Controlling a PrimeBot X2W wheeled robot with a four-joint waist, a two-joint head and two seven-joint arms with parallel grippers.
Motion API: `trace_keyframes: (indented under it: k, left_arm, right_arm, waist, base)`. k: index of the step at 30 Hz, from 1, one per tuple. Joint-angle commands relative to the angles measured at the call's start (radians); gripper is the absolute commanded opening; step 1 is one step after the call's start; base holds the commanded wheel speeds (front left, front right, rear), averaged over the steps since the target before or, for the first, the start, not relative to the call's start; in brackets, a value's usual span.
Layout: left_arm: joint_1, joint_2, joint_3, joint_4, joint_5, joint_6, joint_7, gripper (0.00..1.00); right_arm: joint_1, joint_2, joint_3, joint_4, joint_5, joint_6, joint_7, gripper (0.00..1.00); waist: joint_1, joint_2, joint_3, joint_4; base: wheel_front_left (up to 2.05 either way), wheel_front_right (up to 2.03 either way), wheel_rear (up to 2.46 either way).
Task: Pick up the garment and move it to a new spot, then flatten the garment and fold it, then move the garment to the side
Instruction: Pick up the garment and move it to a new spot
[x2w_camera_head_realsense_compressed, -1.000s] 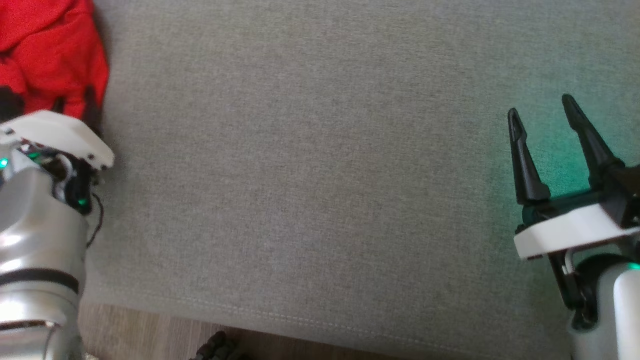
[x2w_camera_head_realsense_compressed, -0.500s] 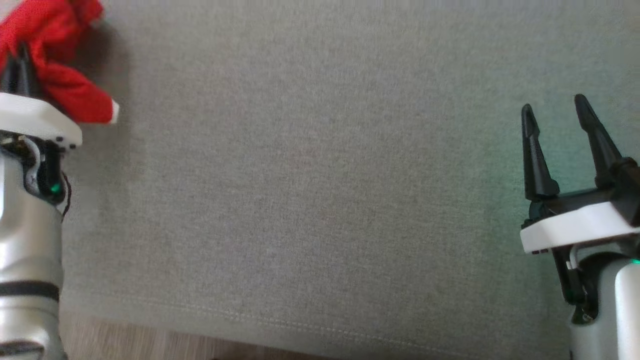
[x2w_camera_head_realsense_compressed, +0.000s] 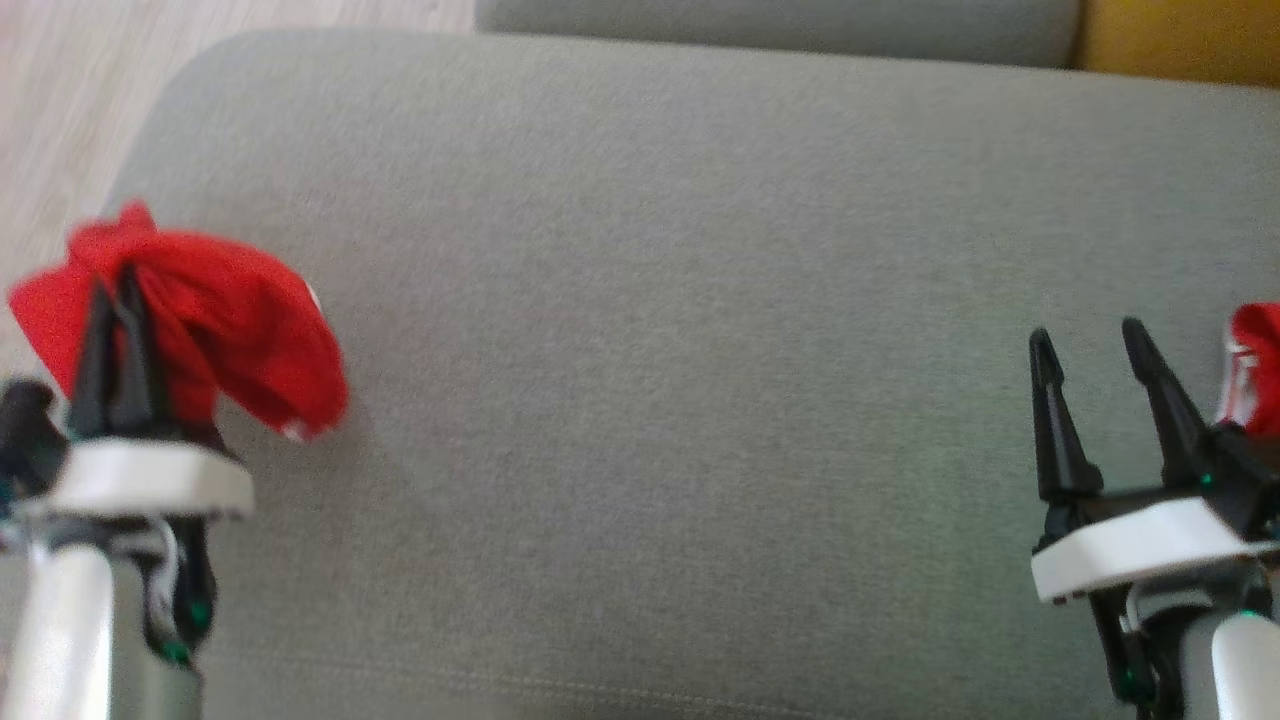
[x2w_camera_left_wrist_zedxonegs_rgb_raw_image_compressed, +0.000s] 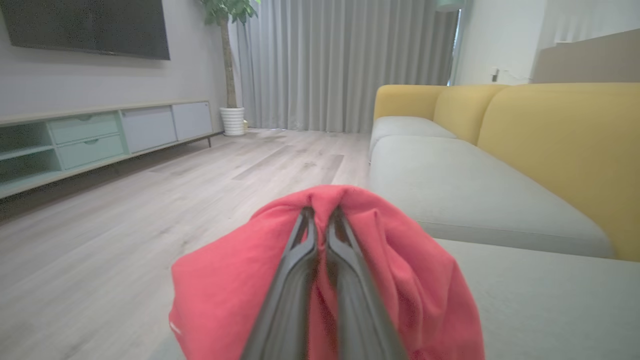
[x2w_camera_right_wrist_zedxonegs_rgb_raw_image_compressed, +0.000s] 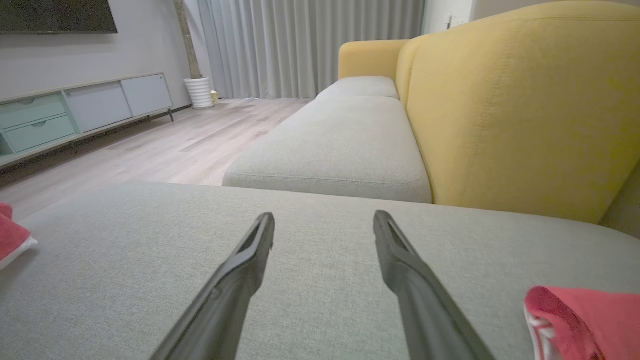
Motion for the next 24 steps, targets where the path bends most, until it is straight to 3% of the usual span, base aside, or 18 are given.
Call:
trace_keyframes:
  k: [1, 7, 12, 16, 18, 24]
  left_arm:
    - [-0.006, 0.025, 0.026, -0.073, 0.012, 0.008, 0.005, 0.0]
    - [0.125, -0.013, -0.031, -0.261, 0.025, 0.021, 0.069, 0.0]
    - [0.133, -0.044, -0.111, -0.303, 0.032, 0.0, 0.103, 0.0]
    - [0.081, -0.074, -0.186, -0.261, 0.036, -0.033, 0.108, 0.0]
    - [0.021, -0.096, -0.266, -0.197, 0.05, -0.075, 0.104, 0.0]
    - [-0.1, -0.132, -0.407, -0.024, 0.075, -0.118, 0.091, 0.0]
  right_arm:
    - [-0.007, -0.002, 0.02, -0.029, 0.015, -0.001, -0.012, 1.0]
    - [0.022, -0.002, 0.023, -0.025, 0.042, -0.001, -0.017, 1.0]
    - [0.017, -0.002, 0.041, -0.022, 0.053, -0.001, -0.021, 1.0]
    - [0.005, -0.002, 0.054, -0.019, 0.067, -0.001, -0.028, 1.0]
    - [-0.002, -0.002, 0.054, -0.015, 0.077, -0.001, -0.035, 1.0]
    - [-0.018, -0.002, 0.062, 0.007, 0.1, -0.001, -0.056, 1.0]
  waist:
    - [0.0, -0.0001, -0.035, -0.032]
    - [0.0, -0.0001, -0.059, -0.085]
    - [0.0, -0.0001, -0.054, -0.164]
    - [0.0, -0.0001, -0.03, -0.241]
    - [0.0, -0.0001, -0.002, -0.294]
    - [0.0, -0.0001, 0.05, -0.395]
  base:
    - [0.0, 0.0, 0.0]
    - [0.0, 0.0, 0.0]
    - [0.0, 0.0, 0.0]
    - [0.0, 0.0, 0.0]
    - [0.0, 0.0, 0.0]
    - [0.0, 0.0, 0.0]
